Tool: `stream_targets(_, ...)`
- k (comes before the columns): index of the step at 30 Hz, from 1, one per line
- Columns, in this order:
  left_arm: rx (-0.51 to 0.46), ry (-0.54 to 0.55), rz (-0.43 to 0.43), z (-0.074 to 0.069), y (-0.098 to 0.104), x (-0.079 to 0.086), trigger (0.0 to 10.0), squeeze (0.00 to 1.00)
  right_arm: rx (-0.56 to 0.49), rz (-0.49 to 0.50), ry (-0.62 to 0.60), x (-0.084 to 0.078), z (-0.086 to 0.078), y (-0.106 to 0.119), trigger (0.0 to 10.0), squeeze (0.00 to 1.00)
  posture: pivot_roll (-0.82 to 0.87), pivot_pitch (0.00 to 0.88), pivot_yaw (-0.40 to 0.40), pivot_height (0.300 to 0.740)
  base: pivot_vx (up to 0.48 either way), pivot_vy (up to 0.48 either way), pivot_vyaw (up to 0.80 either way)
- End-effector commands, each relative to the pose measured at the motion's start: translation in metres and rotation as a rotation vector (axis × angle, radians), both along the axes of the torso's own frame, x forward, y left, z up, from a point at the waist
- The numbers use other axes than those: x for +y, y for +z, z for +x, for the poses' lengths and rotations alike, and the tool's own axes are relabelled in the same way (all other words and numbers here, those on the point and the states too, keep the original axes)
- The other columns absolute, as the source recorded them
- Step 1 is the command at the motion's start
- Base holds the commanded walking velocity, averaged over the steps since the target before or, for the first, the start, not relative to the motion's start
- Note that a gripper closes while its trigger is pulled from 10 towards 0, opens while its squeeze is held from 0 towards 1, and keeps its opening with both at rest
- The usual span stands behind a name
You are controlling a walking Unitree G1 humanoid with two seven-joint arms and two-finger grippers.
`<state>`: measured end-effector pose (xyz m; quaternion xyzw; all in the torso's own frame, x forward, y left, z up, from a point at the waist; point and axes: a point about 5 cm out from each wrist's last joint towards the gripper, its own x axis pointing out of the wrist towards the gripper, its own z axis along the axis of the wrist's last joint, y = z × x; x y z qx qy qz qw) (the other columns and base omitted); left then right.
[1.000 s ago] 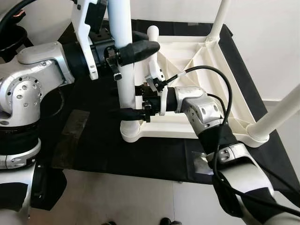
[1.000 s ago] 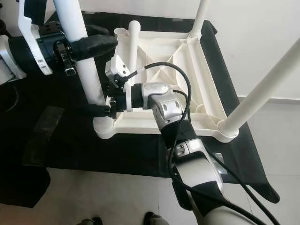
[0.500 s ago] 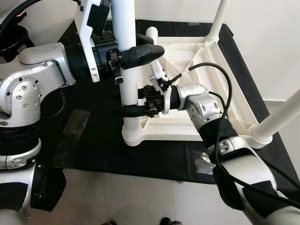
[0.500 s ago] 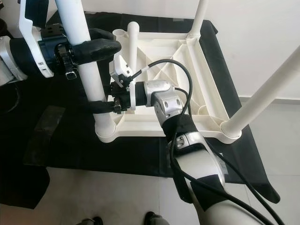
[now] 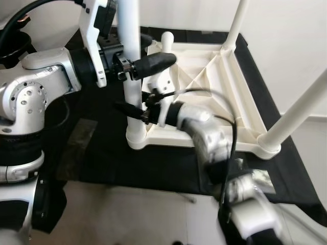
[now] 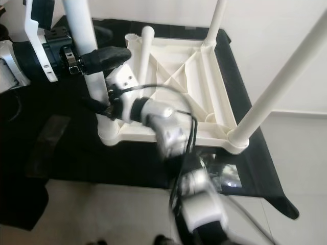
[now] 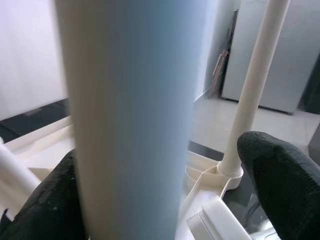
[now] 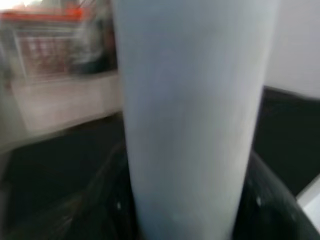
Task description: Building children table
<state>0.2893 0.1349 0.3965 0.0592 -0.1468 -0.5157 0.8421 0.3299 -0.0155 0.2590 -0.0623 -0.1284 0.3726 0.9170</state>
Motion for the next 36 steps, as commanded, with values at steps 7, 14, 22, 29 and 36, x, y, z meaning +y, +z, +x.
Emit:
stream_targets(7,-0.024,-0.008,0.008,-0.002,-0.001,-0.002,10.0,0.00,0.138,-0.012,-0.191,0.002,0.000,-0.047,0.0,0.00,0.02,0.205,-0.058,0.740,0.000,0.000,0.00)
stream_targets(14,-0.035,0.052,0.008,0.001,-0.001,-0.001,10.0,0.00,0.118,0.002,-0.198,0.003,0.007,-0.037,0.0,0.00,0.02,0.203,-0.060,0.740,0.000,0.000,0.00)
stream_targets(22,-0.007,0.168,0.012,0.014,-0.004,0.005,0.0,0.00,0.138,-0.006,-0.202,0.011,-0.011,-0.034,0.0,0.00,0.02,0.211,-0.055,0.740,0.000,0.000,0.00)
stream_targets(29,0.013,0.175,0.025,0.019,-0.007,0.006,0.0,0.00,0.119,0.013,-0.176,0.015,-0.012,-0.031,0.0,0.00,0.01,0.215,-0.048,0.740,0.000,0.000,0.00)
stream_targets(36,0.015,0.175,0.029,0.019,-0.007,0.007,0.0,0.00,0.056,0.043,-0.015,0.022,-0.016,-0.014,10.0,0.00,0.01,0.214,-0.043,0.740,0.000,0.000,0.00)
